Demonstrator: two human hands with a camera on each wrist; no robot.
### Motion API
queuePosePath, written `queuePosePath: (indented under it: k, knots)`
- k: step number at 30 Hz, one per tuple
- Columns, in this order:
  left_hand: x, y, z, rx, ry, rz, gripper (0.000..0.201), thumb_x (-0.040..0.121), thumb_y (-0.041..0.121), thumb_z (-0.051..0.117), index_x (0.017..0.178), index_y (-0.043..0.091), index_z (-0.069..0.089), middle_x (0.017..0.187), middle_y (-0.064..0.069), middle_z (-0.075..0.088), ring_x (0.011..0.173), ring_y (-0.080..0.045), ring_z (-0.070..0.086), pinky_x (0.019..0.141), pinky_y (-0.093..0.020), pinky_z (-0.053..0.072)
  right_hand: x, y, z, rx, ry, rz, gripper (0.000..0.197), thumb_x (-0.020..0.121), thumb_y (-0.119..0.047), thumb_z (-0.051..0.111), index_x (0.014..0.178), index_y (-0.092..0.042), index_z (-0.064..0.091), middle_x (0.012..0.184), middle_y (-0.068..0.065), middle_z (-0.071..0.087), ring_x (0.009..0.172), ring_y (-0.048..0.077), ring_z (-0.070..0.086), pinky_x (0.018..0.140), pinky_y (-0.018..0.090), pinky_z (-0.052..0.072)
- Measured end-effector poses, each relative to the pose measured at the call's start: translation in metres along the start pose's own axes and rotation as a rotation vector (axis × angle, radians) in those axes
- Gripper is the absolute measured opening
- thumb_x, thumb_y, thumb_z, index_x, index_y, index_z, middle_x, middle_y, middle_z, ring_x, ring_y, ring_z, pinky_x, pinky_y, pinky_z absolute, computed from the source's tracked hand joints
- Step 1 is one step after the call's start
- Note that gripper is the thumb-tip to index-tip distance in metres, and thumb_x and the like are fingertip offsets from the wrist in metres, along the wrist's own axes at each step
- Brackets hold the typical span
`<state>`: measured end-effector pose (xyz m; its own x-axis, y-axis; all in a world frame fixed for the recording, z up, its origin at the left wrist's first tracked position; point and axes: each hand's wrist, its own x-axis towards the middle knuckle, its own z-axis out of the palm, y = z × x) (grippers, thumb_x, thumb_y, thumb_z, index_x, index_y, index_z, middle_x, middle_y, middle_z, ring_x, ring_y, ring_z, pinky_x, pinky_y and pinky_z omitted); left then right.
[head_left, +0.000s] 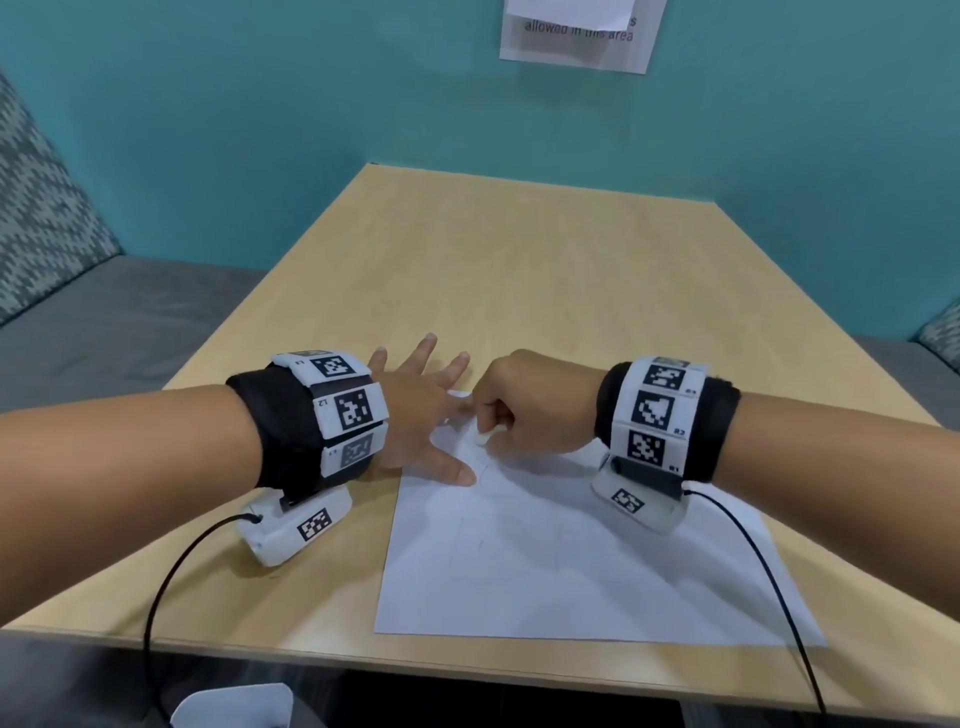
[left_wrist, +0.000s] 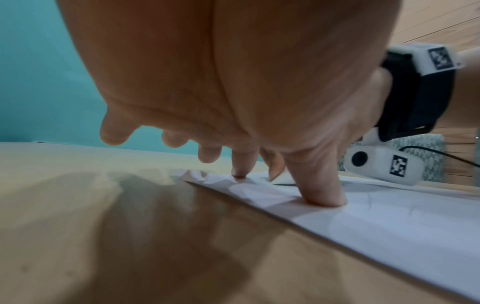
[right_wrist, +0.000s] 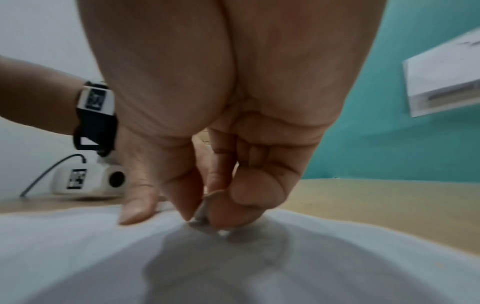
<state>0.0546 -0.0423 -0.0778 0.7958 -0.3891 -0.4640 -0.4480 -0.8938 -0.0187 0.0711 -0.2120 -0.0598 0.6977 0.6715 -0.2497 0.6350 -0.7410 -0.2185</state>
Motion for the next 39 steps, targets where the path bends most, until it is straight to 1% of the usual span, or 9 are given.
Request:
queuePosePath:
  k: [4, 8, 13, 18, 19, 23, 27, 31, 39]
  knots:
    - [0.001, 0.002, -0.002, 0.036, -0.017, -0.027, 0.093, 0.084, 0.077, 0.047, 0.155, 0.046, -0.005, 0.162, 0.006, -0.026, 0.144, -0.029, -0.035, 0.114, -0.067, -0.005, 0.007, 0.022, -0.012, -0.023, 0.076, 0.108, 0.003, 0.080, -0.017, 0.065, 0.077, -0.016, 0.066, 0.068, -0.009, 0.059, 0.071, 0.017, 0.059, 0.066, 0.028, 0.051]
    - [-0.001, 0.004, -0.004, 0.027, -0.010, -0.009, 0.083, 0.085, 0.075, 0.048, 0.154, 0.048, 0.011, 0.163, 0.004, -0.025, 0.145, -0.031, -0.034, 0.114, -0.068, -0.005, -0.001, -0.006, 0.005, -0.011, -0.010, -0.043, 0.006, 0.082, -0.020, 0.066, 0.084, -0.014, 0.068, 0.071, -0.007, 0.057, 0.072, 0.018, 0.060, 0.070, 0.030, 0.053]
    - [0.000, 0.003, -0.003, 0.045, -0.035, -0.044, 0.094, 0.083, 0.078, 0.046, 0.154, 0.046, -0.006, 0.162, 0.006, -0.026, 0.144, -0.028, -0.034, 0.115, -0.065, -0.006, 0.005, 0.024, -0.014, -0.023, 0.067, 0.101, 0.002, 0.079, -0.018, 0.067, 0.077, -0.018, 0.066, 0.074, -0.005, 0.063, 0.074, 0.019, 0.062, 0.073, 0.034, 0.056]
    - [-0.002, 0.004, -0.004, 0.015, -0.007, -0.011, 0.080, 0.084, 0.075, 0.050, 0.152, 0.049, 0.018, 0.163, 0.005, -0.025, 0.144, -0.030, -0.034, 0.114, -0.068, -0.006, -0.003, -0.010, 0.004, -0.060, -0.032, -0.071, 0.013, 0.085, -0.021, 0.063, 0.093, -0.013, 0.069, 0.079, -0.005, 0.060, 0.075, 0.017, 0.058, 0.074, 0.028, 0.050]
    - [-0.002, 0.004, -0.004, 0.018, -0.009, -0.011, 0.081, 0.084, 0.075, 0.049, 0.153, 0.049, 0.016, 0.163, 0.005, -0.025, 0.144, -0.030, -0.034, 0.114, -0.068, -0.007, -0.003, -0.005, 0.001, -0.047, -0.025, -0.048, 0.013, 0.084, -0.020, 0.064, 0.094, -0.013, 0.070, 0.079, -0.005, 0.061, 0.076, 0.017, 0.059, 0.074, 0.028, 0.050]
    - [-0.001, 0.004, -0.004, 0.043, -0.033, -0.045, 0.093, 0.084, 0.077, 0.047, 0.155, 0.045, -0.005, 0.162, 0.007, -0.027, 0.144, -0.027, -0.036, 0.114, -0.066, -0.009, 0.001, 0.028, -0.014, -0.036, 0.061, 0.105, 0.006, 0.081, -0.019, 0.066, 0.085, -0.016, 0.069, 0.070, -0.013, 0.056, 0.074, 0.015, 0.058, 0.068, 0.025, 0.048]
    - [-0.002, 0.004, -0.004, 0.035, -0.022, -0.028, 0.089, 0.084, 0.076, 0.047, 0.154, 0.047, 0.000, 0.162, 0.006, -0.027, 0.144, -0.028, -0.035, 0.115, -0.066, -0.007, -0.001, 0.006, 0.001, -0.023, 0.006, -0.007, 0.002, 0.081, -0.019, 0.065, 0.080, -0.020, 0.065, 0.066, -0.014, 0.052, 0.068, 0.014, 0.055, 0.066, 0.026, 0.049]
    - [-0.003, 0.005, -0.006, 0.067, -0.039, -0.042, 0.093, 0.085, 0.076, 0.046, 0.155, 0.043, -0.006, 0.161, 0.006, -0.029, 0.144, -0.028, -0.036, 0.115, -0.066, -0.007, 0.003, 0.027, -0.012, -0.016, 0.054, 0.093, 0.002, 0.080, -0.020, 0.067, 0.079, -0.021, 0.066, 0.067, -0.015, 0.055, 0.067, 0.011, 0.055, 0.064, 0.023, 0.045]
    - [0.014, 0.012, -0.001, 0.069, 0.025, 0.028, 0.090, 0.086, 0.076, 0.043, 0.155, 0.043, -0.004, 0.162, 0.006, -0.027, 0.145, -0.029, -0.032, 0.115, -0.068, -0.004, 0.002, 0.029, -0.008, -0.035, 0.078, 0.131, 0.021, 0.081, -0.016, 0.063, 0.064, -0.024, 0.053, 0.062, -0.006, 0.053, 0.064, 0.019, 0.054, 0.062, 0.032, 0.049]
